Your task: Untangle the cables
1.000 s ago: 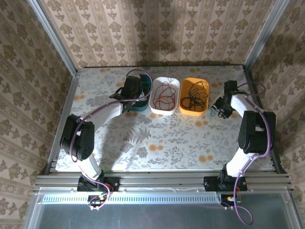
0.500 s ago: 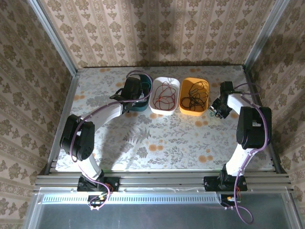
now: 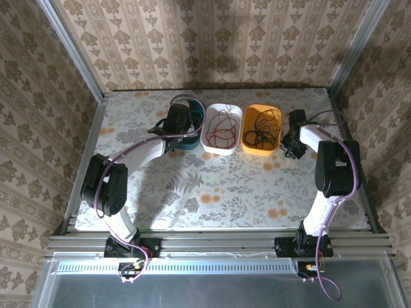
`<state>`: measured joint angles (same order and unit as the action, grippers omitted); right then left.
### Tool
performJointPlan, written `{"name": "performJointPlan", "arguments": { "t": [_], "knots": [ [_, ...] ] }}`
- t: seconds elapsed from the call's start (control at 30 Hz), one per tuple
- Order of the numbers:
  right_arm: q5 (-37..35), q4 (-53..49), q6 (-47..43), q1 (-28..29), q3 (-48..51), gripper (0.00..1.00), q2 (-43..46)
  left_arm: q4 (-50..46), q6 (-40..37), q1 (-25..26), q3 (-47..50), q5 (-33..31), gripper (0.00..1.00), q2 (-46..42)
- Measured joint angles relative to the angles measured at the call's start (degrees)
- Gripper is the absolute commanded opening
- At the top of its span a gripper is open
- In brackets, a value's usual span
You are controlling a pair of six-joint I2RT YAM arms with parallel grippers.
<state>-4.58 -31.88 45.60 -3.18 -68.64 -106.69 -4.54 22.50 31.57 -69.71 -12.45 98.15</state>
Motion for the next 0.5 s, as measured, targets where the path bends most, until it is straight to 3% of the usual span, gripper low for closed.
{"name": "performJointPlan", "arguments": {
  "t": [0.13, 0.3, 0.5],
  "knots": [
    [-0.2, 0.72, 1.14, 0.15, 0.35, 0.0, 0.04, 0.11, -0.04, -0.07, 0.0, 0.02, 0.78, -0.26],
    [-0.87, 2.95, 1.31, 0.26, 3.89, 0.0, 2.95, 1.62, -0.81, -0.13, 0.04, 3.15, 0.78, -0.35],
    [-1.05, 2.78, 0.39, 0.35, 10.21, 0.0, 11.69, 6.08, -1.95, -0.11, 0.37, 12.98, 0.77, -0.37]
  ]
}}
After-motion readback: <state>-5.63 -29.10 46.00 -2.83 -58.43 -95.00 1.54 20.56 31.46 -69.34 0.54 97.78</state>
